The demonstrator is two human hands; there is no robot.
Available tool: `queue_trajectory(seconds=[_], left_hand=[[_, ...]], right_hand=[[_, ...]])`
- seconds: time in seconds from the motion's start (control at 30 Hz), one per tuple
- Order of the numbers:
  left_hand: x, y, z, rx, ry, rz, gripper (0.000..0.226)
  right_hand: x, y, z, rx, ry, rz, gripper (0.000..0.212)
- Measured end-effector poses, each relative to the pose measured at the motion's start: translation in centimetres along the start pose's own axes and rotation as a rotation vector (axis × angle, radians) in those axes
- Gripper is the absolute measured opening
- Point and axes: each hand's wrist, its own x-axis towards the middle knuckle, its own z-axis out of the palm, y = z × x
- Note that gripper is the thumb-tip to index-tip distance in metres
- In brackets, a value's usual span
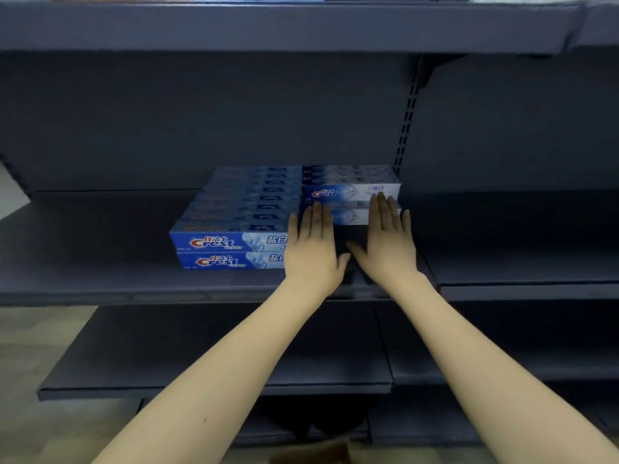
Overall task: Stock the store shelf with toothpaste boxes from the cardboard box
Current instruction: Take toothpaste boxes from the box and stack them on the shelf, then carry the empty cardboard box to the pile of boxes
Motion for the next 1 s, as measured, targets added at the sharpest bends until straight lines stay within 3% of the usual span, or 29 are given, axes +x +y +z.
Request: queue_trajectory(seconds=[0.33, 0.6, 0.77, 1.0], left_hand=[[-9.7, -2.7, 1.5, -0.086, -0.028, 0.062, 0.082], [-17.3, -3.5, 6.6, -0.173, -0.07, 0.074, 0.076], [-20.9, -4.1, 11.2, -0.15, -0.288, -0.012, 0.075], [-25.9, -4.6, 19.2, -0.076, -0.562, -0.17, 0.074]], right_hand=[[-9.8, -3.5, 0.4, -0.058, 0.089, 0.016, 0.089], [-17.5, -4.9, 4.3, -0.092, -0.005, 0.024, 0.085], [-21.5, -4.2, 8.9, -0.071, -0.118, 0.024, 0.084], [-27.1, -3.0, 17.6, -0.012, -0.398, 0.027, 0.084]])
